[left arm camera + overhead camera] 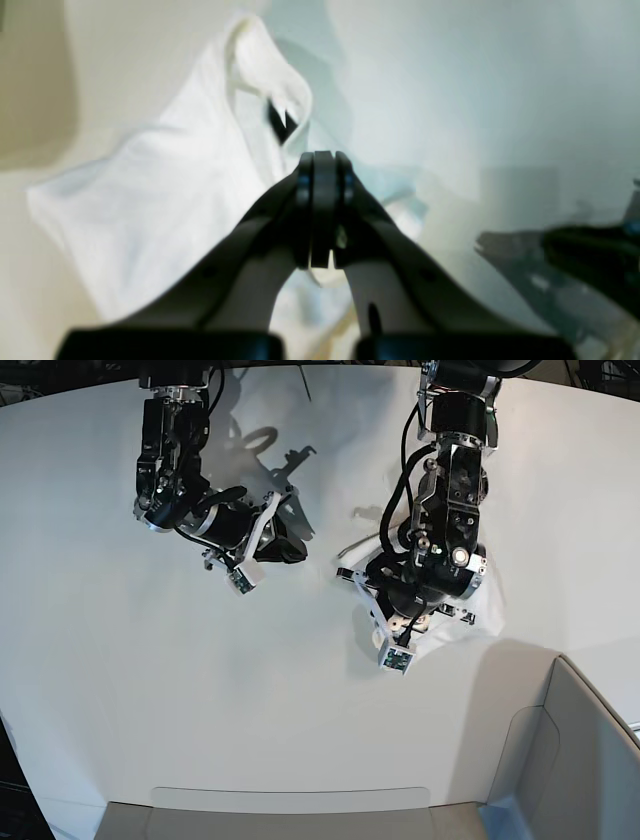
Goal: Layout the t-shirt on the table in an organized manner, then fold the t-shirt properly
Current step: 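Grasp the folded shirt edge with the left gripper, right gripper releasing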
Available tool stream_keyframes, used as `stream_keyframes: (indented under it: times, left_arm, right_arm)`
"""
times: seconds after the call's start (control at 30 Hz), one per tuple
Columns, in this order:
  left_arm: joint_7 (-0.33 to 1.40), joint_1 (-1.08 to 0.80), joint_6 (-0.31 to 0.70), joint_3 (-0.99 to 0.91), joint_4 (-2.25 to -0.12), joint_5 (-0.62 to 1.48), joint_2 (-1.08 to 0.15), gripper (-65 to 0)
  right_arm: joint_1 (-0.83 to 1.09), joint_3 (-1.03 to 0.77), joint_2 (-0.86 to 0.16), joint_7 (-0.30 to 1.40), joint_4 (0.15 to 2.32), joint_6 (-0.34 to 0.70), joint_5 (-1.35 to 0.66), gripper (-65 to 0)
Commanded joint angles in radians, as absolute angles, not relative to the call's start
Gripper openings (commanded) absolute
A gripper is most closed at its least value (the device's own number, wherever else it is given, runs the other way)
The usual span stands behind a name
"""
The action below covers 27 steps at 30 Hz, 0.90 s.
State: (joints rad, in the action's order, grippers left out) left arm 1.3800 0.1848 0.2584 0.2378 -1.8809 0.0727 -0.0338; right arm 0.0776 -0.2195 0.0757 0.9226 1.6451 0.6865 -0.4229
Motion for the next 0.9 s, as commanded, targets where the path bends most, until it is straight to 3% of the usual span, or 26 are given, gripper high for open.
stream_keyframes:
  times: [0.0, 0.3, 0.87]
  left_arm:
    - [1.396, 0.151, 0.262, 0.243, -1.913, 0.082, -0.031, -65.0]
    - [1.388, -0.091, 0.262, 0.246, -2.000, 0.084, -0.097, -65.0]
    - [1.230, 0.099, 0.262, 0.404, -1.667, 0.082, -0.093, -65.0]
  right_arm:
    - [0.058, -0.234, 0.074, 0.900, 1.659, 0.698, -0.443, -65.0]
    - [0.050, -0.255, 0.068, 0.900, 1.629, 0.698, -0.441, -65.0]
    - [0.068, -0.259, 0.084, 0.900, 1.636, 0.698, -0.438, -65.0]
